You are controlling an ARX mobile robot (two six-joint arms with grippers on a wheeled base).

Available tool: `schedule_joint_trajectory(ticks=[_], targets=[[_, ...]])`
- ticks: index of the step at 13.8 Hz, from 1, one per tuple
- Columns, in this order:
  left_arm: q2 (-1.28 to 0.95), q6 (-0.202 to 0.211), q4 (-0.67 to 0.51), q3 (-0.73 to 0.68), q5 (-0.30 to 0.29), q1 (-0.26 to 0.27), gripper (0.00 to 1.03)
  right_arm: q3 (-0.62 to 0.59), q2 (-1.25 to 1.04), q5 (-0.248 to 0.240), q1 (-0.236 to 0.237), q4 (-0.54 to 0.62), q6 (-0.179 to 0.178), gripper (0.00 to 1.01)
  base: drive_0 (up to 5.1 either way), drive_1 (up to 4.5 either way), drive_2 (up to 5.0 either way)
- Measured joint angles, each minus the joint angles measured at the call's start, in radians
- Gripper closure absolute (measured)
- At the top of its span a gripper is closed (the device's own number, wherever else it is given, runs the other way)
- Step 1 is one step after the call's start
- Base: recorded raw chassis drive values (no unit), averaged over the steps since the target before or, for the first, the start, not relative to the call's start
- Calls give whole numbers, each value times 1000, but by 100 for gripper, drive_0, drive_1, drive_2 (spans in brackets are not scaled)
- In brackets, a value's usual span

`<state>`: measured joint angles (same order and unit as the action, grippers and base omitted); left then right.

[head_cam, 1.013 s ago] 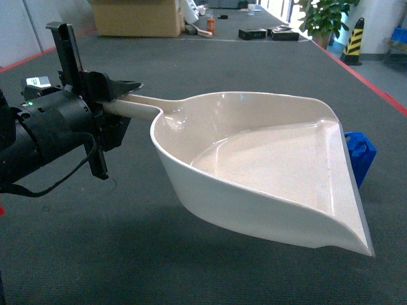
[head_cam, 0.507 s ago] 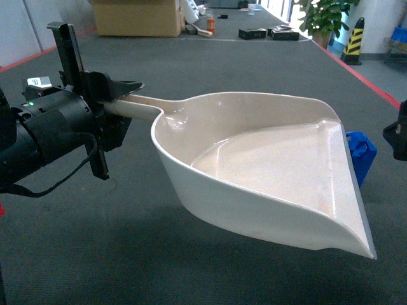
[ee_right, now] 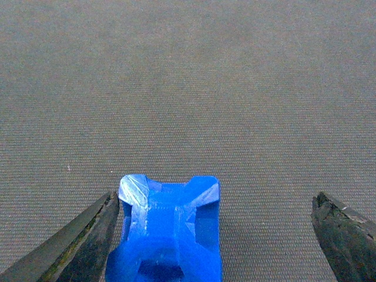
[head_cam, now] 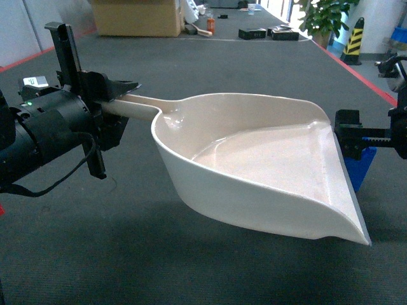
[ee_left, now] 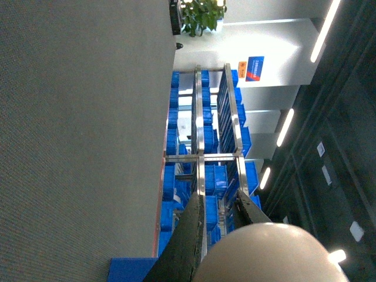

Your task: Place part in tray to right shelf

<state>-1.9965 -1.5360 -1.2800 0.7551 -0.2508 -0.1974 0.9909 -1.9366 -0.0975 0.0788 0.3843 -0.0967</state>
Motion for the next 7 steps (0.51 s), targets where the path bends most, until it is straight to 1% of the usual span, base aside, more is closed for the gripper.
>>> schedule_joint_trajectory(ticks=[2,3,5,6,7], targets=[[0,-1,0,0,-2,1,90,35,-63,16,0,2,-12,3,0,0,0],[0,-2,-1,0,-12,-2,90,47,-101,12,6,-9,-12,3,0,0,0],[0,-3,-1,0,-13,-5,90,48,-106,3,14,10,-15,22,0,0,0],[0,-2,-1,0,-13,-5,90,45,-91,0,14,16,-15,40,0,0,0],[0,-2,-1,0,-13,-3,90,23,-69,-5,13,29,-15,52,0,0,0]])
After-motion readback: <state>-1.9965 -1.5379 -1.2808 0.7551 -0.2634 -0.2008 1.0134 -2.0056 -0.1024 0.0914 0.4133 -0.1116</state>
